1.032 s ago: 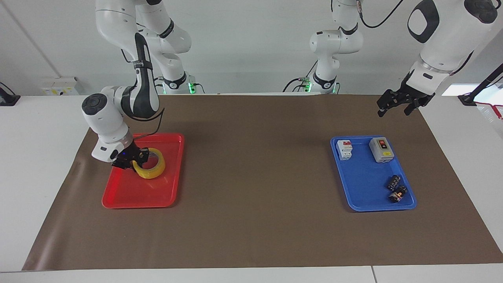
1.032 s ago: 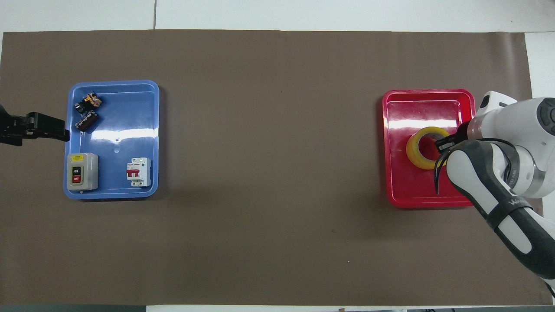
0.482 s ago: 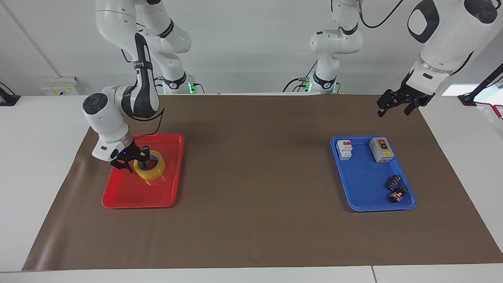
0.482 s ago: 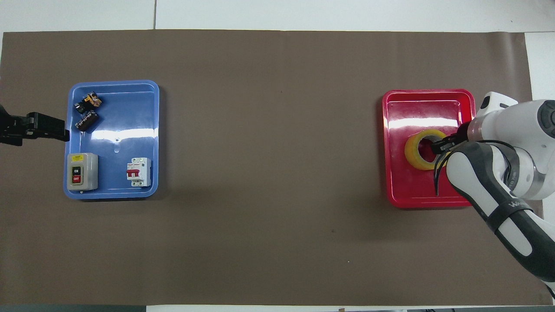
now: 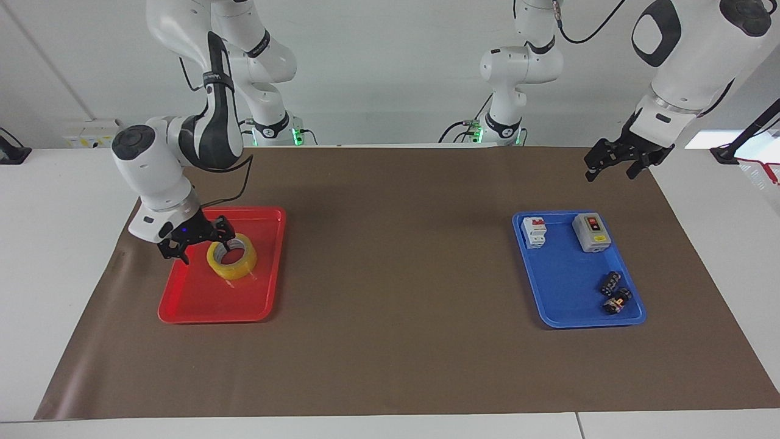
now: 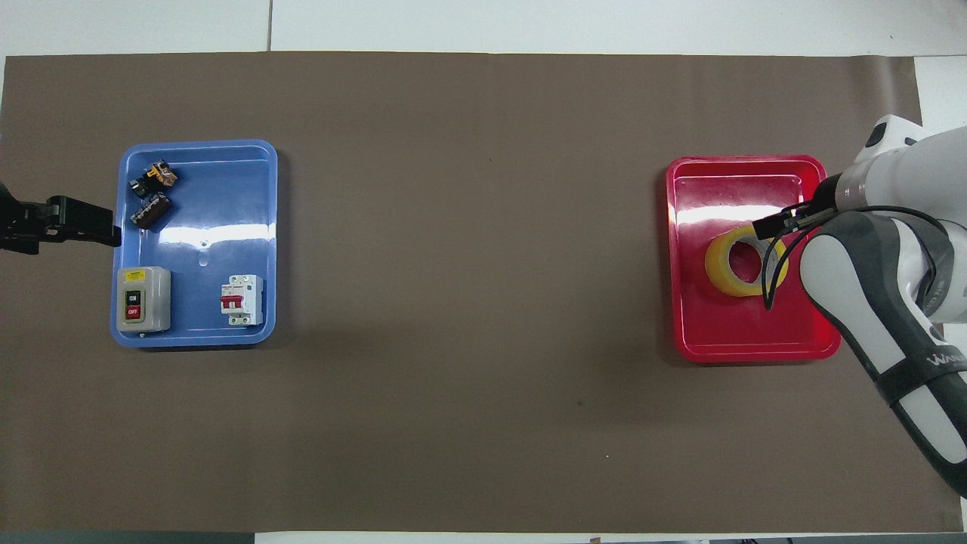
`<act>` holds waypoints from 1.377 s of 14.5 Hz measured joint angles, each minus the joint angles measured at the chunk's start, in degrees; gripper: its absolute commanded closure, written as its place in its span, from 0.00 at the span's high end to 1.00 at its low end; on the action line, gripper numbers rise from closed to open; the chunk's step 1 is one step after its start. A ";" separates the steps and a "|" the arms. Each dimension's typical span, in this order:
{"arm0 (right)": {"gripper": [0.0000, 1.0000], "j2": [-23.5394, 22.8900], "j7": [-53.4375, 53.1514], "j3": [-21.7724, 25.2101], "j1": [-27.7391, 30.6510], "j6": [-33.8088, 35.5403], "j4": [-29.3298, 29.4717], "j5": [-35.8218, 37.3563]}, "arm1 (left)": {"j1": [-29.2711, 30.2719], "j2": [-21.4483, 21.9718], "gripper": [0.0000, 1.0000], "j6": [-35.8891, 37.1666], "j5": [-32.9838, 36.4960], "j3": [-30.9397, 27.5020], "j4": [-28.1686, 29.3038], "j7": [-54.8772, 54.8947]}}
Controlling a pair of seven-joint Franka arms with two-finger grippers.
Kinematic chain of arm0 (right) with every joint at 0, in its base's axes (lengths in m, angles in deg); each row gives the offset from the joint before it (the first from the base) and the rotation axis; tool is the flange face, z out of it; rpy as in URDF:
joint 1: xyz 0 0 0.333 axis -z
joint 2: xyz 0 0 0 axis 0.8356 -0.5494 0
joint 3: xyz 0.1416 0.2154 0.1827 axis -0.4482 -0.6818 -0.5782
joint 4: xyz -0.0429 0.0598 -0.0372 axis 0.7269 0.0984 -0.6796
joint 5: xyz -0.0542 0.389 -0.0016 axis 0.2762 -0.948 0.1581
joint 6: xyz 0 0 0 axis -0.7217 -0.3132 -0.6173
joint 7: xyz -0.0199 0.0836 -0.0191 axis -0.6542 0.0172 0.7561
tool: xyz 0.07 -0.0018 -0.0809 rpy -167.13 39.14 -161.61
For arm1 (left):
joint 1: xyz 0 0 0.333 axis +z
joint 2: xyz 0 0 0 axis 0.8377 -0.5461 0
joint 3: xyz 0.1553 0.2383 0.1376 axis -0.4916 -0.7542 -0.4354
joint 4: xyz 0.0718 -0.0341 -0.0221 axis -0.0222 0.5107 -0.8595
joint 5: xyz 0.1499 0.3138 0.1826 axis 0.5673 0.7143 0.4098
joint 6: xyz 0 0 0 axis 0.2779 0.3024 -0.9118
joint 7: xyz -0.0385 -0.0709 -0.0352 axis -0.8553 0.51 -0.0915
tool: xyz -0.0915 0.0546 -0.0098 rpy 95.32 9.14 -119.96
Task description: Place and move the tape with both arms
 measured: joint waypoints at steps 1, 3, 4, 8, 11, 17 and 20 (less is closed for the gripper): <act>1.00 0.53 -3.43 -0.05 -0.81 0.55 0.48 0.35 | 0.00 0.00 1.00 0.00 0.00 0.00 0.00 0.00; 1.00 2.06 -11.33 -0.14 -2.80 2.53 1.33 1.56 | 0.00 0.00 1.00 0.00 0.00 0.00 0.00 0.00; 1.00 3.10 -14.98 -0.19 -3.41 4.79 2.31 2.12 | 0.00 0.00 1.00 0.00 0.00 0.00 0.00 0.00; 1.00 7.81 -22.82 0.13 -3.36 17.42 9.51 2.20 | 0.03 0.00 1.00 0.00 0.00 0.00 0.00 0.00; 1.00 10.69 -26.07 0.53 -2.69 26.10 14.27 2.16 | 0.04 0.00 1.00 0.00 0.00 -0.01 0.00 0.00; 1.00 10.41 -30.02 0.62 -2.22 36.64 21.40 1.33 | 0.04 0.00 1.00 0.00 0.00 -0.01 0.00 0.00; 1.00 9.63 -30.02 0.21 -2.37 36.64 21.39 1.33 | 0.04 0.00 1.00 0.00 0.00 -0.01 0.00 0.00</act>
